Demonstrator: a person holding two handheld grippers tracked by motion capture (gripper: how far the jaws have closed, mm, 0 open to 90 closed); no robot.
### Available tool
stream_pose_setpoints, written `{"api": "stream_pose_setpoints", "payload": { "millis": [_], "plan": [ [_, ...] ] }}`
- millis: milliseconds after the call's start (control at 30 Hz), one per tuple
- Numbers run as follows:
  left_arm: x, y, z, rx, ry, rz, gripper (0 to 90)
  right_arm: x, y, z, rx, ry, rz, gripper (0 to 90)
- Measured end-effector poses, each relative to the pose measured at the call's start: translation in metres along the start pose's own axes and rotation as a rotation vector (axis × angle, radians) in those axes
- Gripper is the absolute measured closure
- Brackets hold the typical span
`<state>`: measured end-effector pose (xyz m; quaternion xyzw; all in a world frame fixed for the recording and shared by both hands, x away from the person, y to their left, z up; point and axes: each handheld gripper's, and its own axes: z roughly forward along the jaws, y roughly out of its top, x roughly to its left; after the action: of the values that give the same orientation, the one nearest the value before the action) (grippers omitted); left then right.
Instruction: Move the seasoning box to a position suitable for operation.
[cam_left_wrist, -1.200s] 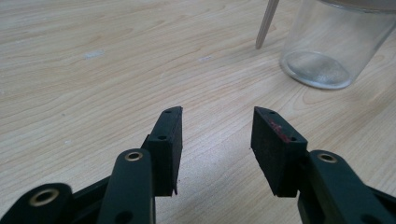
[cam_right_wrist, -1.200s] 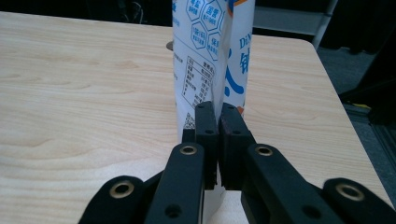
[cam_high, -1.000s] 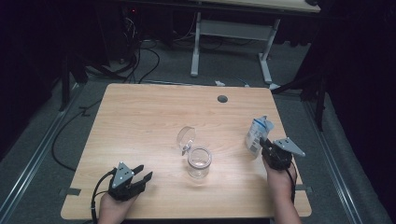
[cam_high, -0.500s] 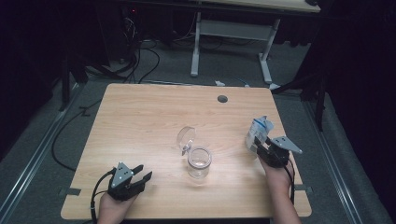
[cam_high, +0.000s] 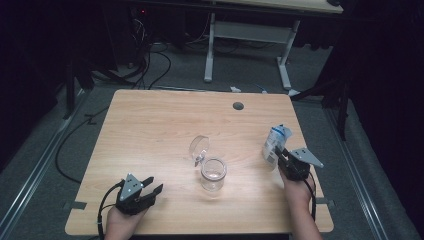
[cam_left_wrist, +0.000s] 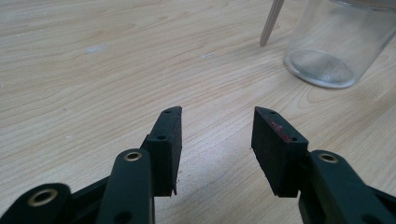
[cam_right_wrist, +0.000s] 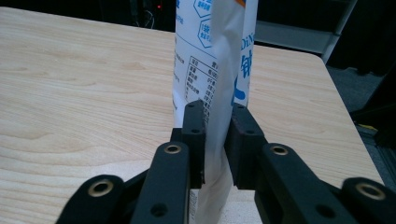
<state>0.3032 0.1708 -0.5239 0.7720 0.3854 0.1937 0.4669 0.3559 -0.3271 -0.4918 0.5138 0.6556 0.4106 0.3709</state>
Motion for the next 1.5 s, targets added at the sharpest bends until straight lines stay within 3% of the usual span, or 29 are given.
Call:
{"api": "stream_pose_setpoints", "payload": {
  "millis": [233, 733, 1000, 1267, 1500],
  "plan": [
    [0.0, 0.0, 0.0, -0.002, -0.002, 0.002, 53.3, -0.004, 0.001, 0.0, 0.005, 0.015, 0.037, 84.6],
    [-0.002, 0.0, -0.001, -0.014, -0.011, 0.009, 52.5, 0.001, 0.011, -0.003, 0.037, 0.032, -0.009, 88.8],
    [-0.002, 0.0, -0.001, -0.017, -0.016, 0.008, 52.1, 0.0, 0.018, -0.013, 0.069, 0.095, 0.005, 88.9],
    [-0.004, 0.0, -0.001, -0.02, -0.021, 0.009, 52.0, 0.008, 0.032, -0.027, 0.117, 0.162, -0.031, 89.0],
    [-0.003, -0.001, -0.001, -0.022, -0.022, 0.01, 51.8, 0.018, 0.041, -0.038, 0.194, 0.22, -0.062, 88.9]
  ]
}}
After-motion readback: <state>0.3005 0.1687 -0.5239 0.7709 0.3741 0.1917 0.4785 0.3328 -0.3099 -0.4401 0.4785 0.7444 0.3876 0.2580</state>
